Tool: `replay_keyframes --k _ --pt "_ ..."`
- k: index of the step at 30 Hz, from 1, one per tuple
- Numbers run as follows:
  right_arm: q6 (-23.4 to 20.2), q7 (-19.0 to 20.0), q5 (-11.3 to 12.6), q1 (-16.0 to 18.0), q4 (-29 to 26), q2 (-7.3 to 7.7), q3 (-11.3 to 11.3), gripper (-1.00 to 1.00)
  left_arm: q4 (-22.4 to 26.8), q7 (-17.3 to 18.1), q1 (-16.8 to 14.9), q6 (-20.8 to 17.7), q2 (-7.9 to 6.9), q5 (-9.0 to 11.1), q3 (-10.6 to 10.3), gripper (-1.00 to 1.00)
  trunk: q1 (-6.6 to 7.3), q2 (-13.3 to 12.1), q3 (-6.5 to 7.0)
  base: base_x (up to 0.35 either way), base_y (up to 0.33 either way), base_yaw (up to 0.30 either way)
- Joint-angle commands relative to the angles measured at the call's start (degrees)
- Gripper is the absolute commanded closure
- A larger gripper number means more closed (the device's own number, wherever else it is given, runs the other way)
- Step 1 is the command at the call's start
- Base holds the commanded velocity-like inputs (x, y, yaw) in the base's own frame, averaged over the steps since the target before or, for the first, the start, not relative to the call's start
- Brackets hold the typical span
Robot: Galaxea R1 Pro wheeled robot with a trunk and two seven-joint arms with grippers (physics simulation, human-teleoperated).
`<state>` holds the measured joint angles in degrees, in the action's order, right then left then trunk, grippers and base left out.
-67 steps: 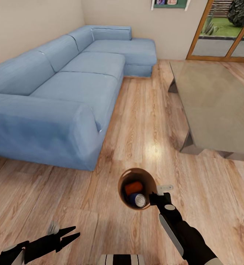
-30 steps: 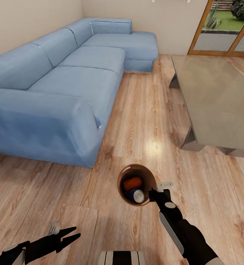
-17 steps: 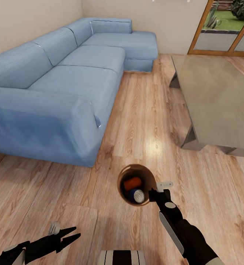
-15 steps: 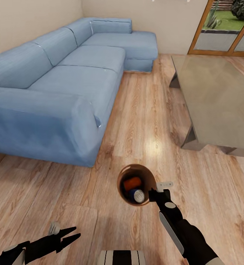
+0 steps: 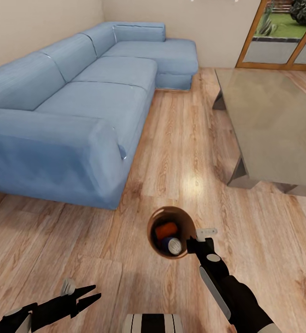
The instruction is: Put the three can of soda from the living room inside the tash can in the kitchen.
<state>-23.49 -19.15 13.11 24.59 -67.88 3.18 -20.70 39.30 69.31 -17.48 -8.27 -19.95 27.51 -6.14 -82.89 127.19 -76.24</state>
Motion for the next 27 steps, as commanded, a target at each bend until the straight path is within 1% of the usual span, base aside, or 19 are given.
replay_keyframes --k 1,4,7,8,10,15,16,21,23,25,27 --pt "0.2 0.2 0.2 0.0 -0.1 -0.02 0.0 1.0 0.0 0.0 0.0 0.0 0.0 0.0 0.0 -1.0 0.0 0.0 0.0 0.0 0.0 0.0" --pt "0.2 0.2 0.2 0.0 -0.1 -0.02 0.0 1.0 0.0 0.0 0.0 0.0 0.0 0.0 0.0 -1.0 0.0 0.0 0.0 0.0 0.0 0.0" --pt "0.2 0.2 0.2 0.0 -0.1 -0.03 0.0 1.0 1.7 0.6 0.0 0.0 -0.03 0.0 0.3 -1.0 0.0 0.0 0.0 0.0 0.0 0.0" --pt "0.2 0.2 0.2 0.0 -0.1 -0.02 0.0 1.0 3.2 1.0 0.0 0.0 -0.07 0.0 0.4 -1.0 0.0 0.0 0.0 0.0 0.0 0.0" --pt "0.2 0.2 0.2 0.0 -0.1 -0.02 0.0 1.0 4.4 1.2 0.0 0.0 -0.22 0.0 0.5 -1.0 0.0 0.0 0.0 0.0 0.0 0.0" --pt "0.2 0.2 0.2 0.0 -0.1 -0.02 0.0 1.0 6.3 1.5 0.0 0.0 -1.77 0.0 0.7 -1.0 0.0 0.0 0.0 0.0 0.0 0.0" --pt "0.2 0.2 0.2 0.0 -0.1 -0.02 0.0 1.0 6.6 1.5 0.0 0.0 -2.11 0.0 1.1 -1.0 0.0 0.0 0.0 0.0 0.0 0.0" --pt "0.2 0.2 0.2 0.0 0.0 -0.02 0.0 1.0 6.8 1.5 0.0 0.0 -2.7 0.0 2.5 -1.0 0.0 0.0 0.0 0.0 0.0 0.0" --pt "0.2 0.2 0.2 0.0 0.0 -0.03 0.0 1.0 6.8 1.5 0.0 0.0 -3.24 -0.1 3.1 -1.0 0.0 0.0 0.0 0.0 0.0 0.0" --pt "0.2 0.2 0.2 0.0 0.0 -0.06 0.0 1.0 6.8 1.5 0.0 0.0 -3.91 -0.1 3.5 -1.0 0.0 0.0 0.0 0.0 0.0 0.0" --pt "0.2 0.2 0.2 0.0 0.0 -0.05 0.0 1.0 6.8 1.5 0.0 0.0 -3.99 -0.1 3.6 -1.0 0.0 0.0 0.0 0.0 0.0 0.0"
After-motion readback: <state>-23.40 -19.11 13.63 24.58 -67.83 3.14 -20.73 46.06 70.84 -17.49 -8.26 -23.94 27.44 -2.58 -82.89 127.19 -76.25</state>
